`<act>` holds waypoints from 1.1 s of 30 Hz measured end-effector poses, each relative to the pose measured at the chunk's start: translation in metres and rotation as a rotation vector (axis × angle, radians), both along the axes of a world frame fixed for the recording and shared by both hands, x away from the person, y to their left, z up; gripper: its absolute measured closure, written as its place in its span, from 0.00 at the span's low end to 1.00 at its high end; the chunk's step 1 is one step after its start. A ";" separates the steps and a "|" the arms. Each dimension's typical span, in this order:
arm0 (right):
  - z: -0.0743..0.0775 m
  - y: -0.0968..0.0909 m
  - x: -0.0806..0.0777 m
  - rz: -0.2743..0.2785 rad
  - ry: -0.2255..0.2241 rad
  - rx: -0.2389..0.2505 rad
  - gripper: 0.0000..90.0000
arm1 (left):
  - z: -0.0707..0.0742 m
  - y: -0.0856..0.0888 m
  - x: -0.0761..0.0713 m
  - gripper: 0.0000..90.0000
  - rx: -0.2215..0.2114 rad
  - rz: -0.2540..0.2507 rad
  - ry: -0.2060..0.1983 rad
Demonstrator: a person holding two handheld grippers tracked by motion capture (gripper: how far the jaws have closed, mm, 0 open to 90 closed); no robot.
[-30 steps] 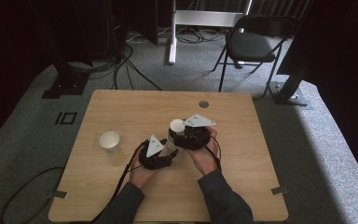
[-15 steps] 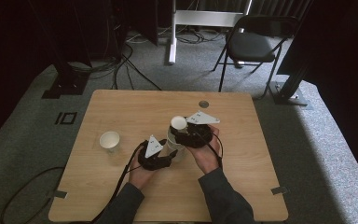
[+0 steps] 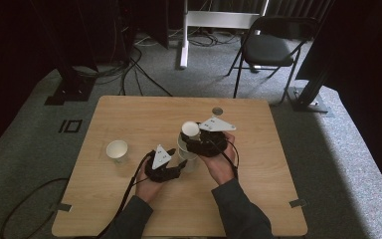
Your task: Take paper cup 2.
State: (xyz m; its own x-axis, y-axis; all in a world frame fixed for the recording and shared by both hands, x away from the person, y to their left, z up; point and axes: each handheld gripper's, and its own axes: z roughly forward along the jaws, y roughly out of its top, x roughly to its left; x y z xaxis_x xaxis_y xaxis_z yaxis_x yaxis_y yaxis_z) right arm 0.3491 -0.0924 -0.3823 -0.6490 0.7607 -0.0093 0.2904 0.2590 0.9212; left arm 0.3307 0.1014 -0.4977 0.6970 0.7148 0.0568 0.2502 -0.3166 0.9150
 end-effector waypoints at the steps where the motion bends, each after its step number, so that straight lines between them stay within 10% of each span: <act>1: 0.001 0.000 0.000 0.000 -0.002 0.000 0.40 | 0.000 0.001 0.000 0.43 0.002 -0.001 -0.002; 33: 0.029 0.011 -0.006 0.020 -0.059 0.025 0.40 | 0.005 0.022 -0.008 0.44 -0.024 0.028 -0.005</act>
